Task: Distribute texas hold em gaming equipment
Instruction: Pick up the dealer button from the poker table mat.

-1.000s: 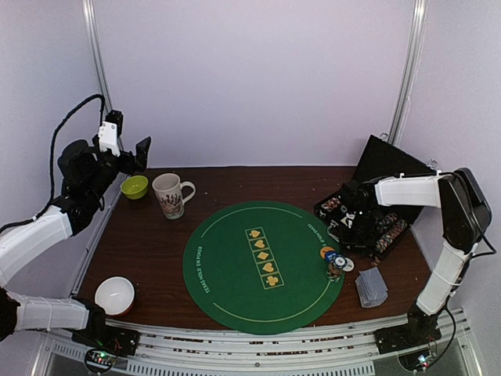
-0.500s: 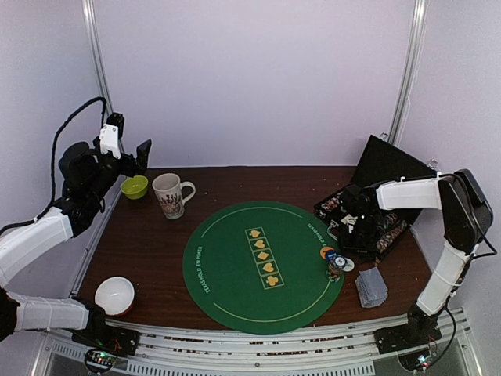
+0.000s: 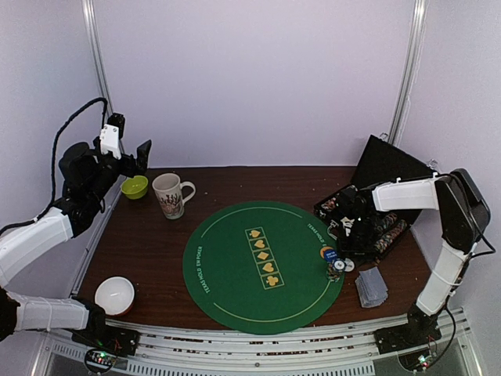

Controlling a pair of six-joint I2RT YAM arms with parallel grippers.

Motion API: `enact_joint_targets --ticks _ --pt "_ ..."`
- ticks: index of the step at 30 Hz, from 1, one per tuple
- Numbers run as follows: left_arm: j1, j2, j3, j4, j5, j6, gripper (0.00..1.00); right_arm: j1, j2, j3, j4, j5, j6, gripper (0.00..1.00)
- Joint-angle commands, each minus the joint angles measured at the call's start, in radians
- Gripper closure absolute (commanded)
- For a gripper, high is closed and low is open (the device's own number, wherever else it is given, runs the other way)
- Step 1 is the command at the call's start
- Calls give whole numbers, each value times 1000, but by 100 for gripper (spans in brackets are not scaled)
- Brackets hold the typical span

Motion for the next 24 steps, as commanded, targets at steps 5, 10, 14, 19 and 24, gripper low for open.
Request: enact_joint_targets --ticks 5,10,14,19,24 --pt "-6 -3 2 53 13 7 2 -23 25 1 -26 73 -5 49" --pt "-5 -2 2 53 10 10 2 -39 18 0 -38 82 -12 53" --pt "-5 2 2 55 10 9 2 -45 2 0 -39 84 -15 58" --pt "-6 2 3 56 13 9 2 -46 -20 23 -48 77 -25 60" --pt "-6 0 4 56 11 12 2 -45 -40 43 -66 77 -30 60"
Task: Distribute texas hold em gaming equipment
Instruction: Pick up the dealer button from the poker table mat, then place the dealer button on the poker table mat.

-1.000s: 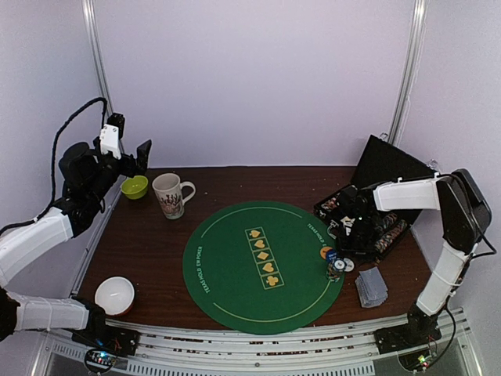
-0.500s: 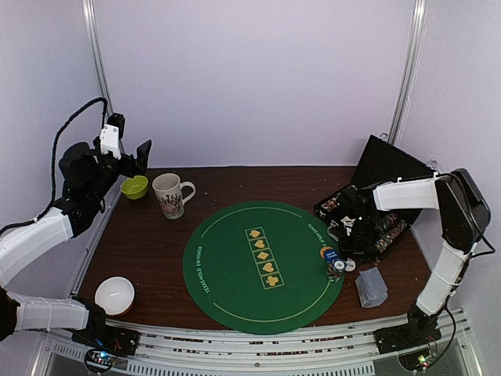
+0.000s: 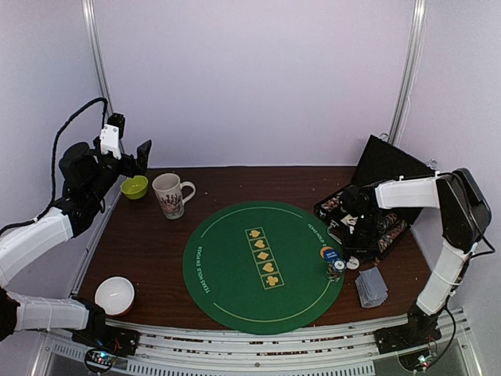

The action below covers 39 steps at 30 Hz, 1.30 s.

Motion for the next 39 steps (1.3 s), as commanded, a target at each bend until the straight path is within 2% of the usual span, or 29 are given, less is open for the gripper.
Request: enact_joint_targets --ticks 1,13,22,26,30,39 --pt "-6 0 4 56 11 13 2 -10 -41 34 -49 52 -15 60" --pt "-6 7 20 27 40 -13 2 -5 -123 138 -112 30 -33 62" --pt "-11 -3 25 -14 67 -67 2 42 -116 394 -189 65 -41 62" --pt "-16 -3 18 -24 96 -97 2 126 -44 505 -162 53 -13 63" --pt "-17 0 13 -26 96 -115 2 200 110 619 -194 115 3 63" --pt "-19 -9 -10 -22 118 -126 2 242 344 720 -200 108 -6 63"
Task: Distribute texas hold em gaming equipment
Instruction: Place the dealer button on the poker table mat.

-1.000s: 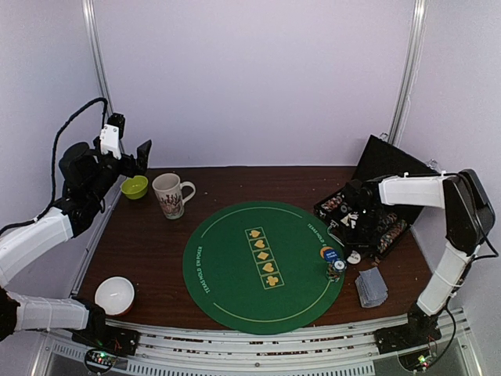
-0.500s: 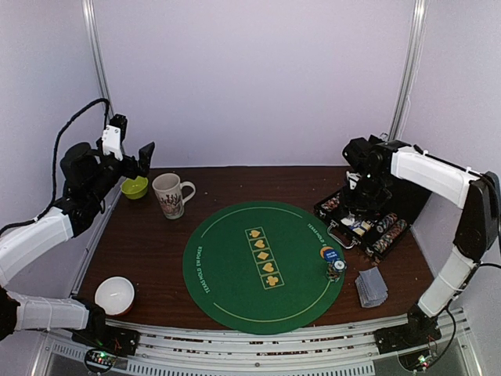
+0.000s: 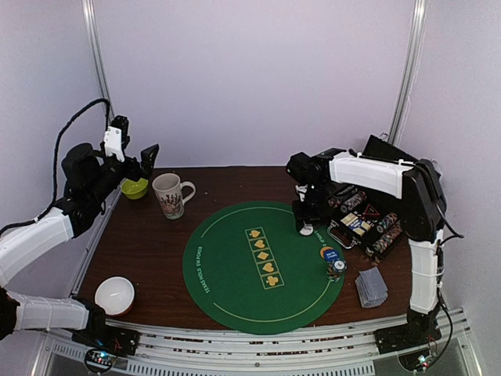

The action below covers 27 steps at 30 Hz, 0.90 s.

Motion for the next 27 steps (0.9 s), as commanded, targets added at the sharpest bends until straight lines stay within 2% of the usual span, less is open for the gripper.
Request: enact_joint_targets --ticks 1,11,14,17,20,23,27 --pt "-7 -11 -9 19 23 -14 2 7 67 54 -48 26 7 63" --pt "-6 -2 -6 21 14 3 2 32 211 102 -38 4 -6 60" --pt "-7 -1 -6 18 14 8 2 32 235 128 -54 11 -17 47" --pt "-6 -4 -4 16 10 15 2 32 233 153 -73 11 -29 29" --pt "-6 -5 -3 15 8 21 2 31 195 181 -101 8 -49 3" --pt "-7 -5 2 7 8 20 2 16 120 143 -131 27 -67 0" --pt "-7 -7 -10 0 12 10 2 -37 -13 -36 -132 19 -80 0"
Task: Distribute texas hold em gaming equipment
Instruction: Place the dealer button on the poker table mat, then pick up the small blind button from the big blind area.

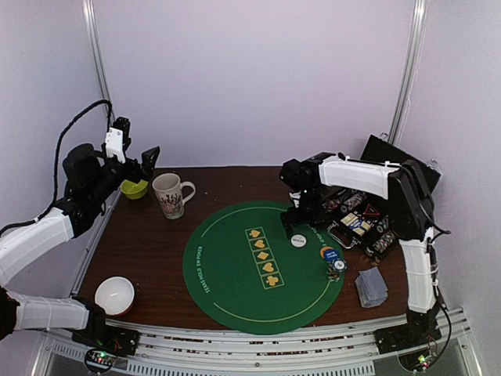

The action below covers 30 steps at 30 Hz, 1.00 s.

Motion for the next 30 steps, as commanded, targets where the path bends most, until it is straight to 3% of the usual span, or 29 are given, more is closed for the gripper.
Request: enact_joint_targets --ticks 1,10,24,30 --pt "-6 -8 -11 17 5 5 2 -64 -167 -167 -62 8 -25 0" --pt "-5 13 -54 58 25 29 2 -136 -180 -344 -26 -58 -57 0" --pt "-6 -22 -87 80 22 91 2 -136 -113 -332 -38 -41 -36 33" --pt "-6 -24 -87 82 25 97 2 -114 -101 -336 -36 -48 -31 35"
